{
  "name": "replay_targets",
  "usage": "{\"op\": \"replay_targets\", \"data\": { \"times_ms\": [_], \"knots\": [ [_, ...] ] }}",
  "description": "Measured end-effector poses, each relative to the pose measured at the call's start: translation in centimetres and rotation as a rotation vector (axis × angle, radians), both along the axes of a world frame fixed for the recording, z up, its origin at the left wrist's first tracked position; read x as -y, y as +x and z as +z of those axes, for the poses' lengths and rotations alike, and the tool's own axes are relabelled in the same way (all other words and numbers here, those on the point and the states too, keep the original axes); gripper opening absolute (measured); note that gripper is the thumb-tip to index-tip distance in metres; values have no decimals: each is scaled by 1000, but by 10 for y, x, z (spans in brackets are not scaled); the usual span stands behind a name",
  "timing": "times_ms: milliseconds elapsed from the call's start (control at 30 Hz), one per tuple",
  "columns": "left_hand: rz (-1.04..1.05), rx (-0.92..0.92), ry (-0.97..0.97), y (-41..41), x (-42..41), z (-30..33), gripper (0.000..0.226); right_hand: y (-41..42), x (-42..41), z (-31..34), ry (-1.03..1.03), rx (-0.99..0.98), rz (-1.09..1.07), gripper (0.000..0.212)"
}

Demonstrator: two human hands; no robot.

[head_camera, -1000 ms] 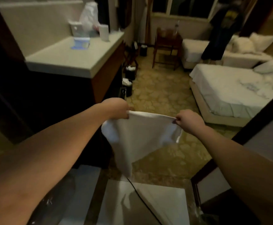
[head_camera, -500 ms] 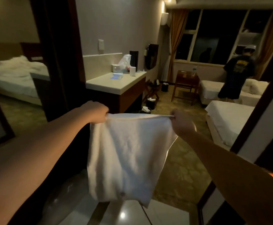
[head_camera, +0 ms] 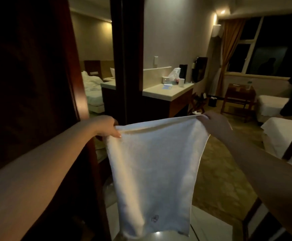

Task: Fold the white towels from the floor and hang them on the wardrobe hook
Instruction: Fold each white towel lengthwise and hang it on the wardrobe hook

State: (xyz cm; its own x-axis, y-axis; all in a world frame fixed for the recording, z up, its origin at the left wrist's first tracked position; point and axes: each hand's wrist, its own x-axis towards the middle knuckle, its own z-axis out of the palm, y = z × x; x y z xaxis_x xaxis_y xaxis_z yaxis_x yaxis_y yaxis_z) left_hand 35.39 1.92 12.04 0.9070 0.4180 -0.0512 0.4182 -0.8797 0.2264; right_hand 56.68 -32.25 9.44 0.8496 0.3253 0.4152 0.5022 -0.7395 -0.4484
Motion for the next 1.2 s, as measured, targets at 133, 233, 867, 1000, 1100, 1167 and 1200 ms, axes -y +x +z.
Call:
{"op": "replay_targets", "data": {
  "times_ms": [133, 233, 867, 1000, 1100, 1167, 1200],
  "knots": [
    [108, 246, -640, -124, -22, -18, 34, -90, -16, -20, 41, -88, 57, 47],
    [185, 368, -992, -218, -28, -36, 35, -158, -27, -34, 45, -169, 94, 46],
    [661, 1037, -1387, -488, 62, -82, 27, -522, -117, -61, 633, -985, 722, 25],
    [501, 964, -1286, -514, 86, -72, 28, -575, -124, -34, 304, -720, 940, 36],
    [428, 921, -1207, -531, 95, -64, 31, -597, -133, -24, 101, -391, 979, 31],
    [384, 928, -1191, -539, 99, -60, 31, -609, -138, -20, 162, -285, 979, 21],
    [364, 935, -1191, -542, 101, -58, 30, -612, -139, -19, 197, -250, 978, 17]
  ]
}}
